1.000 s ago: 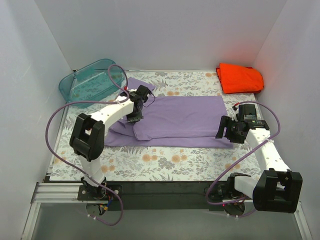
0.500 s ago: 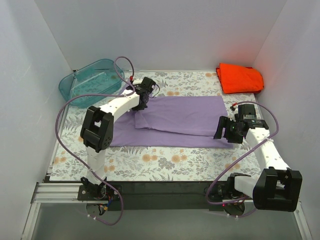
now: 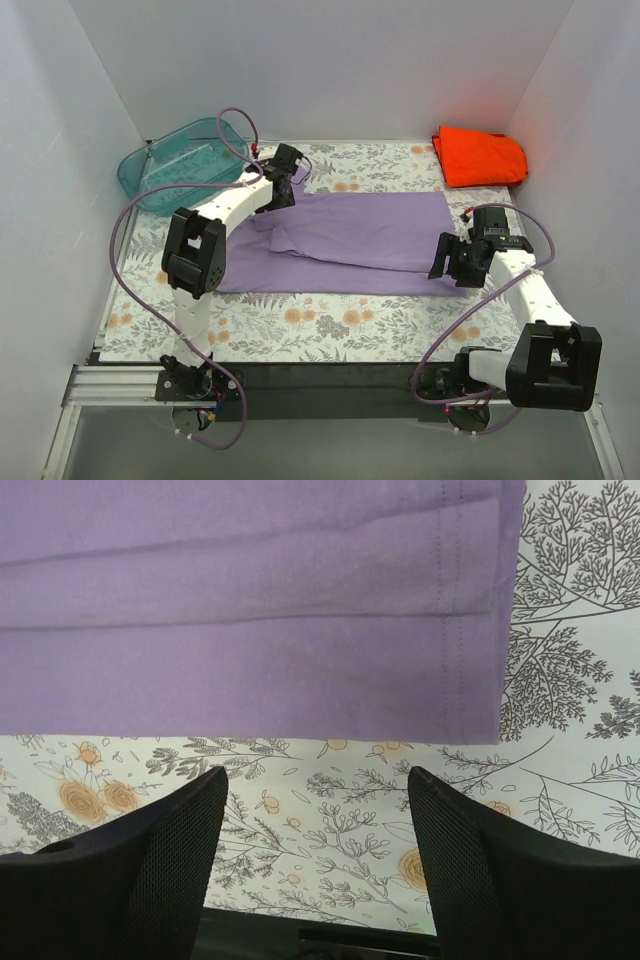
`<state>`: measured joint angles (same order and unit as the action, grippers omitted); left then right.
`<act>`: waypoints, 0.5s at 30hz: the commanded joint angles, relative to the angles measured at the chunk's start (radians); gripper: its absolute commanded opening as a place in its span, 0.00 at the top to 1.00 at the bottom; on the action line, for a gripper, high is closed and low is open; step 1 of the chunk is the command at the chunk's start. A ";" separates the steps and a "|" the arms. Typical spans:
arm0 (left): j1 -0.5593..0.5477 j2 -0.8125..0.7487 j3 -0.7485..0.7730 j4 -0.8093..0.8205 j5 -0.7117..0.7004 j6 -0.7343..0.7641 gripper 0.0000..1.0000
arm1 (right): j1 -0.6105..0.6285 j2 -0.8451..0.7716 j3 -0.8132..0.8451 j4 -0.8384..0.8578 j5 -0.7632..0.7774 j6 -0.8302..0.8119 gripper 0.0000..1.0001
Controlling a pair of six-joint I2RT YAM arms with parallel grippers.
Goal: Fold and stack the t-shirts
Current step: Fold the tshirt
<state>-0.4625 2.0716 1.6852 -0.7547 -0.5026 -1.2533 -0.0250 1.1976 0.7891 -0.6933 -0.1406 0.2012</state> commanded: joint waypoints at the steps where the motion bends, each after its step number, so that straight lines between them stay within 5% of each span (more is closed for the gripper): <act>1: 0.035 -0.077 0.027 -0.021 0.033 -0.047 0.44 | 0.002 0.008 0.045 0.044 0.029 0.033 0.22; 4: 0.056 -0.210 -0.059 -0.037 0.051 -0.095 0.34 | -0.001 0.005 0.032 0.078 0.045 0.058 0.25; 9: 0.148 -0.477 -0.407 0.031 0.171 -0.159 0.33 | -0.041 0.014 -0.008 0.142 0.004 0.110 0.35; 15: 0.212 -0.682 -0.686 0.094 0.210 -0.144 0.58 | -0.122 0.033 -0.071 0.242 -0.071 0.181 0.50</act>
<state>-0.2588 1.4258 1.0882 -0.7059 -0.3416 -1.3941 -0.1135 1.2167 0.7460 -0.5308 -0.1635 0.3233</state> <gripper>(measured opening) 0.462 0.517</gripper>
